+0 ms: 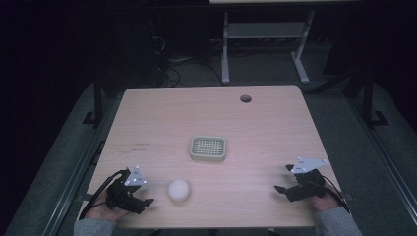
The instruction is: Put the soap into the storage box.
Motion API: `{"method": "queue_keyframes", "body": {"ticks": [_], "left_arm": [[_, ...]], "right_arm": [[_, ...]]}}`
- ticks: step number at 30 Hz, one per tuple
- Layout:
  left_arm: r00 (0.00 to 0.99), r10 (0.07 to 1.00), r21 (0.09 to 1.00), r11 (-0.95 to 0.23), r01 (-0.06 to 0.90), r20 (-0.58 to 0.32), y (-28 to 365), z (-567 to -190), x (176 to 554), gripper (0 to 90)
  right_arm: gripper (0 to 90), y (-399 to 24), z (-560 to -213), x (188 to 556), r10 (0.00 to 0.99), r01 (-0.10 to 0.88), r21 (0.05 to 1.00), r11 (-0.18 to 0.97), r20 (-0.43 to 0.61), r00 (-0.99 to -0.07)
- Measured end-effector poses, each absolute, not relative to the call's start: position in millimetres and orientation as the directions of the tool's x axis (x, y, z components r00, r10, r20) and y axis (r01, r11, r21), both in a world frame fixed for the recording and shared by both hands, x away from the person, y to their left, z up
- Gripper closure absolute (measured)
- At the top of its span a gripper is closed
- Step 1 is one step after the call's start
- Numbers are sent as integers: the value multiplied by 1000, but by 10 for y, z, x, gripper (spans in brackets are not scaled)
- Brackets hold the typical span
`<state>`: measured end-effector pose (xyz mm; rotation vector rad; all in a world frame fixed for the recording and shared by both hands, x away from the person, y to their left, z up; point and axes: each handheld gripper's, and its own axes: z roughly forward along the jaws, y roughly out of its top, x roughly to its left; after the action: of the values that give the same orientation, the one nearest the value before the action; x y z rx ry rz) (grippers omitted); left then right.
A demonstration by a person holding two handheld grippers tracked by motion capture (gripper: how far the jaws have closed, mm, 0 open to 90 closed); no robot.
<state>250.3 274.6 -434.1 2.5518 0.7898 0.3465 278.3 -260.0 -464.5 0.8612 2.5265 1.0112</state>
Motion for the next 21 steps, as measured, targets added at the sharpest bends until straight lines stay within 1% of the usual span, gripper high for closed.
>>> {"method": "queue_keyframes", "body": {"ticks": [21], "left_arm": [[845,528,488,-762,426,86,2614,-4281,2488,219]], "right_arm": [[136,-2557,-4623,2756,619,412,701,582,-53,-784]]}}
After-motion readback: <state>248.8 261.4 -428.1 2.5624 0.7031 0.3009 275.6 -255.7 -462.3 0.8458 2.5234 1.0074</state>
